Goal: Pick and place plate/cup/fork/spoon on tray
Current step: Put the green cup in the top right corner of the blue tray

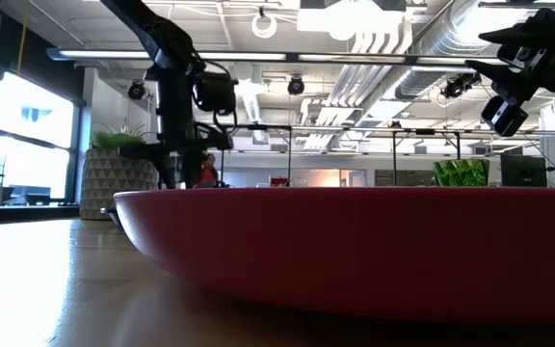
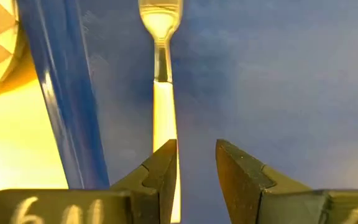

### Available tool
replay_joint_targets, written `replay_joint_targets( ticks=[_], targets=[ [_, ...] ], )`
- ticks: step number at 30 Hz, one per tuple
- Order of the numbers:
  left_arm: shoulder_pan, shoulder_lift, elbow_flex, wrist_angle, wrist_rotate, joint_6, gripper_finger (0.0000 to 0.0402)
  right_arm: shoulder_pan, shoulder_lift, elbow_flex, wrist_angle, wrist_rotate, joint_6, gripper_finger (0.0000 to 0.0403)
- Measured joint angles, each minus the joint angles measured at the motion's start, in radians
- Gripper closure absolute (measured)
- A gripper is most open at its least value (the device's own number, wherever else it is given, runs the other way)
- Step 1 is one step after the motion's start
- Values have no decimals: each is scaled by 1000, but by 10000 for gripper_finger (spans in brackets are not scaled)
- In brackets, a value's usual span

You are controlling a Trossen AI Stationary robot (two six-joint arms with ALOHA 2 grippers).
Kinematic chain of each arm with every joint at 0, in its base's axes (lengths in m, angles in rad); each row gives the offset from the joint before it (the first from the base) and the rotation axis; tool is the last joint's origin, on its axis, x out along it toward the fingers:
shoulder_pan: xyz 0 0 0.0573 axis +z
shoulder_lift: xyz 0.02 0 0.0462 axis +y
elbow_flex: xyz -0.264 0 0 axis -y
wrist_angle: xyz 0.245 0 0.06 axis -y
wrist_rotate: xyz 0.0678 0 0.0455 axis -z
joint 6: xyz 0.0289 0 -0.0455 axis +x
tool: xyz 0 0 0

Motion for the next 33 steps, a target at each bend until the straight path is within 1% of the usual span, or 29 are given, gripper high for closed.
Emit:
replay_joint_targets(
  ticks=[6,10,19,22,25,29,33],
  targets=[
    [-30,-97,0,6,-1,63,302,0,0,0,24,8,98,279],
    [-59,-179,0,34,-10,111,302,0,0,0,50,52,107,279],
    [-118,-353,0,178,-13,280,302,0,0,0,250,157,90,279],
    [-135,-394,0,229,-14,353,302,0,0,1,342,201,46,279],
    [-150,-424,0,261,-15,431,302,0,0,27,376,251,-46,279],
    [-164,-443,0,280,-5,521,302,0,3,101,382,301,-145,279],
    [-165,-445,0,279,47,622,302,0,44,198,340,318,-242,279]
  ],
)
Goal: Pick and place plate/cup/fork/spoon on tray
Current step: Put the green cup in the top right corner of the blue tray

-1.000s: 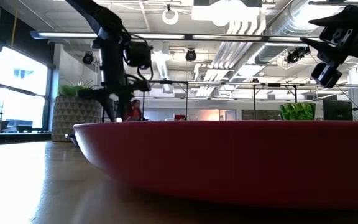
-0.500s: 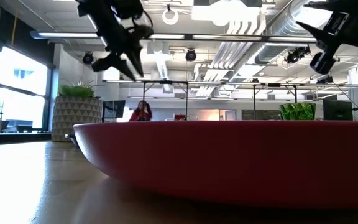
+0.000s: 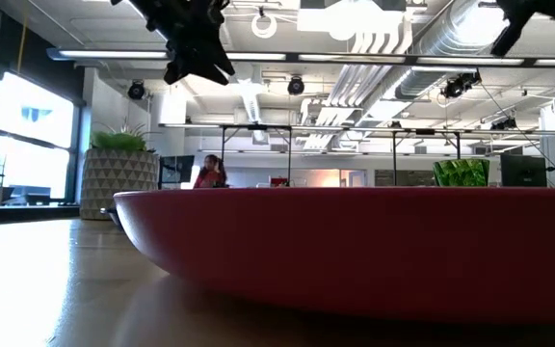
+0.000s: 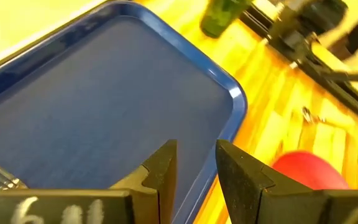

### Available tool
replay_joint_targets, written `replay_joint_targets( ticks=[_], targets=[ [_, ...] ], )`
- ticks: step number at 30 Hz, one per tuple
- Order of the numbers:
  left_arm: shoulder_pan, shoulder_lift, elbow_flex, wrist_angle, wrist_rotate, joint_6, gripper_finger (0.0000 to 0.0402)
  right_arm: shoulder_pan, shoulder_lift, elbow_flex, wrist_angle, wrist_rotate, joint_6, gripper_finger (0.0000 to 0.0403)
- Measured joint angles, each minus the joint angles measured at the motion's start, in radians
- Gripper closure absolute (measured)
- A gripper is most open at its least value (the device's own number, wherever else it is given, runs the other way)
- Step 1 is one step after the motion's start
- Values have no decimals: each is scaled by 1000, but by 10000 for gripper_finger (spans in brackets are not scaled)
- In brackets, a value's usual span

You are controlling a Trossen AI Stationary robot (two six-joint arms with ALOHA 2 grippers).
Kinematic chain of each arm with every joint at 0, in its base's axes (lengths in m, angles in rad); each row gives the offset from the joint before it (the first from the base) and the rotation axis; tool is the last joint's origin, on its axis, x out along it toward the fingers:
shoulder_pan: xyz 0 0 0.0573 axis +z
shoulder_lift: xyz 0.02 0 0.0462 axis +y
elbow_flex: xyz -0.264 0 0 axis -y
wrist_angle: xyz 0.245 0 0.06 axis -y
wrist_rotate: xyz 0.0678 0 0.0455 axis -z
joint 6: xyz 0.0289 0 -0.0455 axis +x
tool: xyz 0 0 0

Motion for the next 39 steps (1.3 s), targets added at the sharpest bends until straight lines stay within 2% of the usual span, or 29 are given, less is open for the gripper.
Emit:
replay_joint_targets(
  ticks=[5,11,14,18,22,25,29,32,39],
  targets=[
    [0,0,0,0,53,64,302,0,98,147,-198,57,-18,279],
    [-3,0,0,-13,162,68,302,0,272,343,-441,112,46,279],
    [-3,0,0,-13,213,86,302,0,355,444,-609,178,108,279],
    [-5,0,0,-14,234,82,302,0,453,564,-874,283,238,279],
    [-6,0,0,-14,278,68,302,0,527,661,-1137,407,441,279],
    [-11,0,0,-13,294,96,302,0,565,719,-1309,460,590,279],
    [-14,0,0,-13,293,109,302,-22,595,769,-1494,472,749,279],
    [-18,0,0,-12,293,109,302,-68,603,782,-1585,455,806,279],
    [-19,0,0,30,293,109,302,-225,609,780,-1690,324,780,279]
  ],
)
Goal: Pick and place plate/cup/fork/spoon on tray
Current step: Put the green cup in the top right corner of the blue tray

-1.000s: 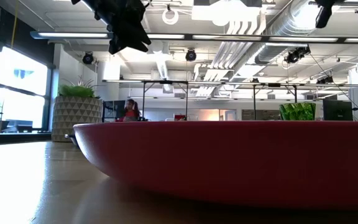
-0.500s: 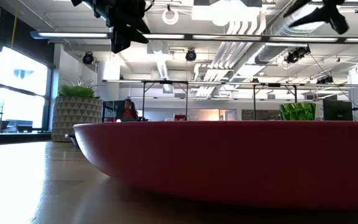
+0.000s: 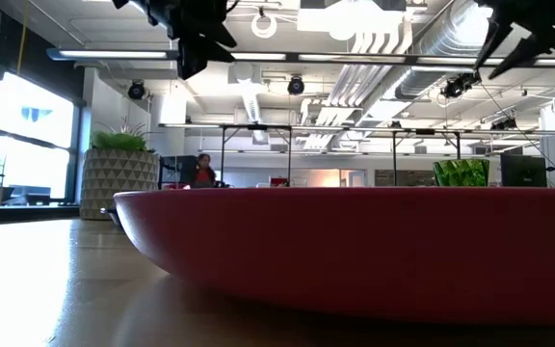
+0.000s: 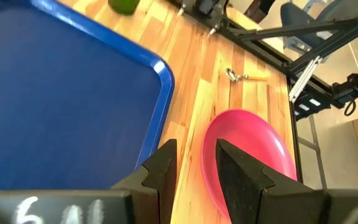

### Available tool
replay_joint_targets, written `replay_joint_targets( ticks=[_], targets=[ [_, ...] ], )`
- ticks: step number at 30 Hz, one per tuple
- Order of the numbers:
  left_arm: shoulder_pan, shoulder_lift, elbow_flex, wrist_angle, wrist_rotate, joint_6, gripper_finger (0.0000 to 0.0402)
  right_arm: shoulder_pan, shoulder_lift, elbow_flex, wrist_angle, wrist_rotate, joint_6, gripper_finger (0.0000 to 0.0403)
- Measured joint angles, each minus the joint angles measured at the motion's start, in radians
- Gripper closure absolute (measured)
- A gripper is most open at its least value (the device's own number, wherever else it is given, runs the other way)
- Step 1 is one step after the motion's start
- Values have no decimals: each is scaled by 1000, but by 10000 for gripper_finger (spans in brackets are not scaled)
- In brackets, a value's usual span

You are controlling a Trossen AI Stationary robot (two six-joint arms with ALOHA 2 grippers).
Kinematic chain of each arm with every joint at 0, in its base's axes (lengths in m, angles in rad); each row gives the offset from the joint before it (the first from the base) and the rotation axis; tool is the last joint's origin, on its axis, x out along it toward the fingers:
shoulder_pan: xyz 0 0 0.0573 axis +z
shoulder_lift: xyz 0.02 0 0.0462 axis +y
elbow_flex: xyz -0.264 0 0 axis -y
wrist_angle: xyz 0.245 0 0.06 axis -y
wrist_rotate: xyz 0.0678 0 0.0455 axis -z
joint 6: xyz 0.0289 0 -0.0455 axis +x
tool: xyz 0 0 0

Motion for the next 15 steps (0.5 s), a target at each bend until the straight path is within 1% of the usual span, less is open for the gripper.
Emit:
replay_joint_targets(
  ticks=[4,8,15],
  targets=[
    [0,0,0,58,0,-1,302,-101,8,0,-34,-75,-64,279],
    [0,0,0,101,-1,0,302,-203,36,0,-32,-128,-175,279],
    [0,0,0,143,-8,1,302,-398,146,-1,14,-288,-459,279]
  ],
)
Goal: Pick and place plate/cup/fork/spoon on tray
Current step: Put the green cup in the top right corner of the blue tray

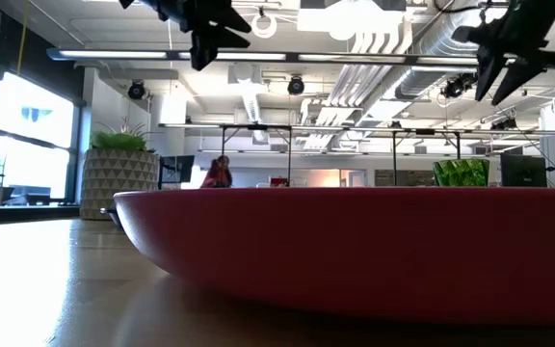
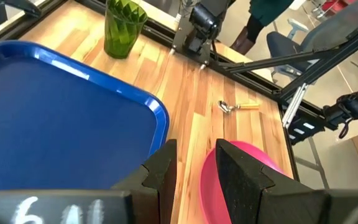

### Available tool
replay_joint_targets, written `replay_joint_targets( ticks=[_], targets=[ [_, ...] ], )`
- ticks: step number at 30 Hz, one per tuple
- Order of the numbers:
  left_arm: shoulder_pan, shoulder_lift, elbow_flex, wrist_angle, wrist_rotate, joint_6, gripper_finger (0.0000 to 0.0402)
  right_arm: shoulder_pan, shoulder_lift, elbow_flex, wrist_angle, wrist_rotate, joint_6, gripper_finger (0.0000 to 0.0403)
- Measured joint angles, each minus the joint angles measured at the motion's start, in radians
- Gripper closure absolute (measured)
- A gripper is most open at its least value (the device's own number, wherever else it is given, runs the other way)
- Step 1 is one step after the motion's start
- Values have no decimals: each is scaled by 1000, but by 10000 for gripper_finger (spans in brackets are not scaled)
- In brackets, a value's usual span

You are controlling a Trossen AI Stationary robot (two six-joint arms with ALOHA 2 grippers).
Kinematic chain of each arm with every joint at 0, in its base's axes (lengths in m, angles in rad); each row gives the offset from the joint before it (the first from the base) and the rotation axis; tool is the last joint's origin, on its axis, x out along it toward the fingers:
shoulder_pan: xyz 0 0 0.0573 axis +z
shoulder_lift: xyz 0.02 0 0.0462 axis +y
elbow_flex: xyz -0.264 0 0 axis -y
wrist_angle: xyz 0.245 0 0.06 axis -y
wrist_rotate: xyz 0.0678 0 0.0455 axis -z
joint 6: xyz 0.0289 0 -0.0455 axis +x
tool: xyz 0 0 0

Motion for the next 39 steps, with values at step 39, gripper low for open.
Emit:
replay_joint_targets(
  ticks=[39],
  targets=[
    [2,0,0,0,-5,15,302,-427,505,-1,94,-180,-389,279]
  ],
)
